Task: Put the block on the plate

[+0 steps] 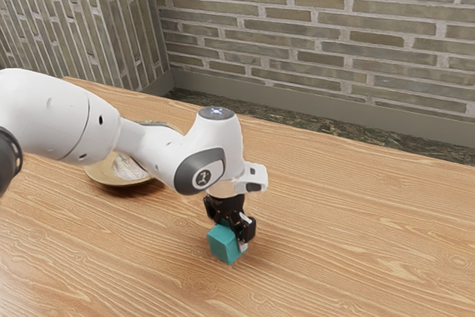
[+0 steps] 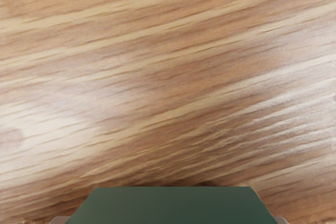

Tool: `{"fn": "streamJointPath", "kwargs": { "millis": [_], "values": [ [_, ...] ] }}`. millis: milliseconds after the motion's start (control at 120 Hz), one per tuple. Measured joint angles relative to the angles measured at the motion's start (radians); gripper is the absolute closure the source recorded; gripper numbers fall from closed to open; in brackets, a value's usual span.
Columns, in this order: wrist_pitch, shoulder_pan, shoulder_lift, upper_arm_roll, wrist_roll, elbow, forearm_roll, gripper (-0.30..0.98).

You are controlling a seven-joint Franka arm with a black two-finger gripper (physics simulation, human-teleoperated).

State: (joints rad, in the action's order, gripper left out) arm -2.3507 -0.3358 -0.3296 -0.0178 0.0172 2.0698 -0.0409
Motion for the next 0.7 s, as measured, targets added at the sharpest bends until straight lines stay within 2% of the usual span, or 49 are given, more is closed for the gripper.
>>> {"fn": "streamJointPath", "kwargs": {
  "millis": [183,375,567,700],
  "values": [
    [0.078,0.043,0.128,0.0,0.009,0.0,0.0,0.29],
    [0.18,0.184,0.204,0.0,0.014,-0.003,-0.001,0.29],
    [0.263,0.343,0.228,-0.01,0.013,-0.068,0.004,0.28],
    [0.318,0.447,0.196,-0.011,0.013,-0.183,0.011,0.28]
  ]
}}
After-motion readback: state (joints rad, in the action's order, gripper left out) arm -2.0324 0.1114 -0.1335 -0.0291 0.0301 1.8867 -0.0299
